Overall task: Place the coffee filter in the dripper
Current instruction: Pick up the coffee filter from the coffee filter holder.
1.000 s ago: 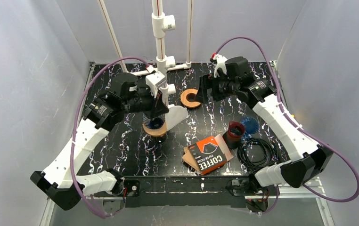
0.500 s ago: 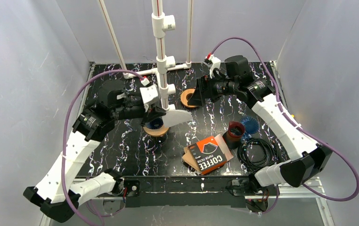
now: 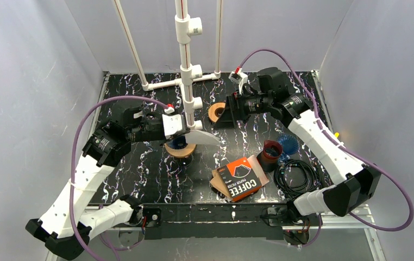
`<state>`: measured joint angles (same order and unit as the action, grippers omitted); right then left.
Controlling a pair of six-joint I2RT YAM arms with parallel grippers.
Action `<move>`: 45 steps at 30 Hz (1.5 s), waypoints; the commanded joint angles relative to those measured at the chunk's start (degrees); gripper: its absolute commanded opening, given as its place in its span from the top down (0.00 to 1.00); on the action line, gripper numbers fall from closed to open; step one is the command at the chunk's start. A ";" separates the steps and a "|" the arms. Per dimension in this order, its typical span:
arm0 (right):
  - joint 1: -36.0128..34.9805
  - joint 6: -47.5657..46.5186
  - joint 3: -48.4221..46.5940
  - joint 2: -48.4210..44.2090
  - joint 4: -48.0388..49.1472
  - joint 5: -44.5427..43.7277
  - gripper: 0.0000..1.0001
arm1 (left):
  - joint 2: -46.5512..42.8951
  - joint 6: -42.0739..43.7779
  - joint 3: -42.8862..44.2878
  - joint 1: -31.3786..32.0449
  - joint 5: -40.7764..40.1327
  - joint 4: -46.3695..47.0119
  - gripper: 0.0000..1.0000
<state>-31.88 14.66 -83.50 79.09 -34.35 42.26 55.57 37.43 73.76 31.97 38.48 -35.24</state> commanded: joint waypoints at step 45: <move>-3.10 1.65 3.26 0.42 8.62 3.23 0.17 | 0.16 -13.31 -0.37 -0.32 -0.10 9.55 1.00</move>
<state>-34.59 15.31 -79.77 80.68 -29.45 44.97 56.62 31.94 73.73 31.97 41.06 -30.20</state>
